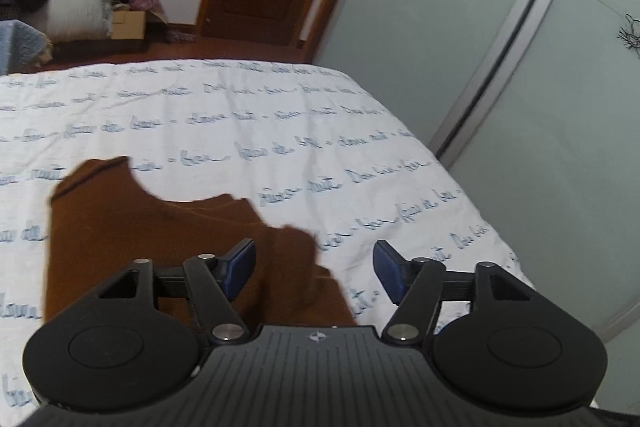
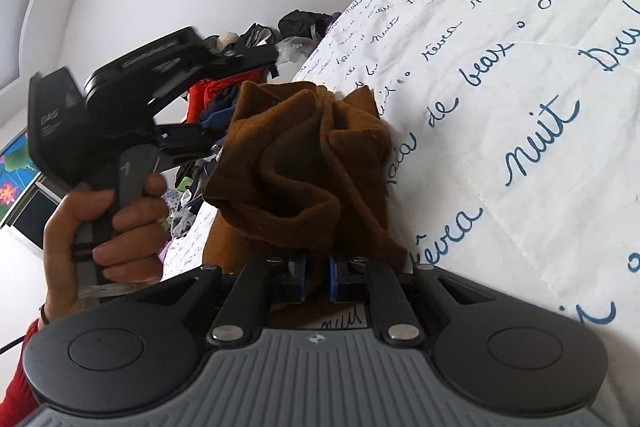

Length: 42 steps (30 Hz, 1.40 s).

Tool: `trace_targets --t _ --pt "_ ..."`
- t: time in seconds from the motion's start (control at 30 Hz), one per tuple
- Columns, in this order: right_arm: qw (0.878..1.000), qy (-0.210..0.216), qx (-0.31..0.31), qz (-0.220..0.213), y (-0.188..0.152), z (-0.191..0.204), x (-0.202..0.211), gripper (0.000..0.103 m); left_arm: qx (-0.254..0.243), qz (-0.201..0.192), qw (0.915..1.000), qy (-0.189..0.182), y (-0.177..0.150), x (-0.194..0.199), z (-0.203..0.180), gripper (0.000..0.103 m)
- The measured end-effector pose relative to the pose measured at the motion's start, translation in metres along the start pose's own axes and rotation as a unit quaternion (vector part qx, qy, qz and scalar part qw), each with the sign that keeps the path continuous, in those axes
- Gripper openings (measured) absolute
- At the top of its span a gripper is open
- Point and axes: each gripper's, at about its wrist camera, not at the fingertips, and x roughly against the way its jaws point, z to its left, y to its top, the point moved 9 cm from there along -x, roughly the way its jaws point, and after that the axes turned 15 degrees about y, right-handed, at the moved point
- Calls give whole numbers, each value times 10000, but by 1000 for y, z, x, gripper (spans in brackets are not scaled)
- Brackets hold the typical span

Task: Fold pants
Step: 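Release the sweater from both tools and smooth the folded bundle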

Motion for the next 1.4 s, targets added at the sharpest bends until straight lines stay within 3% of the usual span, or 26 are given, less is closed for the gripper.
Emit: trace_targets --t 0.23,0.33,0.47,0.57,0.67,0.73,0.83,0.93,0.97,1.1,1.17,1.23,1.33,1.4 --pt "10000 -45 54 20 1 4 0 18 202 -127 9994 238 -9 20 39 79" --pt "9987 -91 -333 -377 8 -8 13 18 384 -119 9986 341 -16 28 57 79" --pt "9944 63 -925 -514 9 -20 27 18 430 -84 9978 504 -32 40 77 79" --pt "9962 -256 -572 -611 13 -13 46 18 233 -40 9978 616 -51 51 87 79" --pt "9915 -832 310 -955 30 3 70 23 40 -66 9978 654 -70 65 91 79" --pt "9903 -652 787 -942 45 21 66 23 -53 -86 9975 699 -82 71 91 80" --pt "9907 -88 1288 -435 57 50 36 23 -250 58 9966 785 -104 71 89 83" --pt "9842 311 1709 346 53 64 -13 45 -565 271 9933 969 -126 66 89 83" --pt "9829 154 1776 461 55 59 -26 53 -629 282 9923 1027 -132 67 90 83" --pt "9722 -1347 1915 34 80 10 -31 55 -571 221 9929 1020 -140 81 101 83" --pt "9816 -1045 1578 -270 87 4 -13 55 -465 158 9939 991 -139 88 105 83" --pt "9851 -759 1514 -299 86 8 -2 55 -371 120 9940 1019 -138 91 107 83" --pt "9798 -465 1944 9 73 24 -13 55 -321 69 9932 1119 -141 90 108 84" --pt "9724 -603 2236 300 61 24 -31 56 -384 235 9915 1219 -147 86 108 84"
